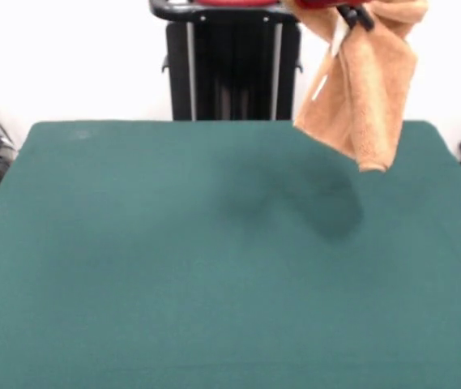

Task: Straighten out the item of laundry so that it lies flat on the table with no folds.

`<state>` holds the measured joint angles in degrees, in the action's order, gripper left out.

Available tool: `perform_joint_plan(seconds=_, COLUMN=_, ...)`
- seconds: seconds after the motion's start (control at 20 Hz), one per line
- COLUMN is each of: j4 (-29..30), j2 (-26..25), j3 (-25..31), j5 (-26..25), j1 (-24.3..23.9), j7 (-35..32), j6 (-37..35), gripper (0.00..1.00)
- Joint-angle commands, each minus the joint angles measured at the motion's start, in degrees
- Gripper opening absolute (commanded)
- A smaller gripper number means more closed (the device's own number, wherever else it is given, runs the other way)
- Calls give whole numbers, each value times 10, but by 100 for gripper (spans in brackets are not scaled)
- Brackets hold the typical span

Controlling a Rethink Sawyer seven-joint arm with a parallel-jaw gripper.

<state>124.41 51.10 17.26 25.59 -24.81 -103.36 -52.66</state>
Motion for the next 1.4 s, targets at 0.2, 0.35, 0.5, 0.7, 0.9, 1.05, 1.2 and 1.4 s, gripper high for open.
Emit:
perform_joint_plan(seconds=0.2, j4=-286, j2=8, j3=-144, j5=-172, j1=137, j7=-278, j6=27, gripper=0)
perform_joint_plan(seconds=0.35, j4=-349, j2=-9, j3=-176, j5=-216, j1=160, j7=-288, j6=25, gripper=0)
perform_joint_plan(seconds=0.5, j4=-388, j2=-26, j3=-193, j5=-249, j1=169, j7=-280, j6=44, gripper=0)
perform_joint_plan(seconds=0.7, j4=-409, j2=-39, j3=-188, j5=-267, j1=165, j7=-250, j6=57, gripper=0)
perform_joint_plan(seconds=0.9, j4=-421, j2=-43, j3=-190, j5=-269, j1=168, j7=-245, j6=51, gripper=0)
perform_joint_plan(seconds=1.05, j4=-452, j2=-45, j3=-203, j5=-283, j1=176, j7=-244, j6=30, gripper=0)
perform_joint_plan(seconds=1.2, j4=-471, j2=-38, j3=-210, j5=-299, j1=176, j7=-223, j6=14, gripper=0)
perform_joint_plan(seconds=1.4, j4=-465, j2=-22, j3=-210, j5=-306, j1=163, j7=-182, j6=-1, gripper=0)
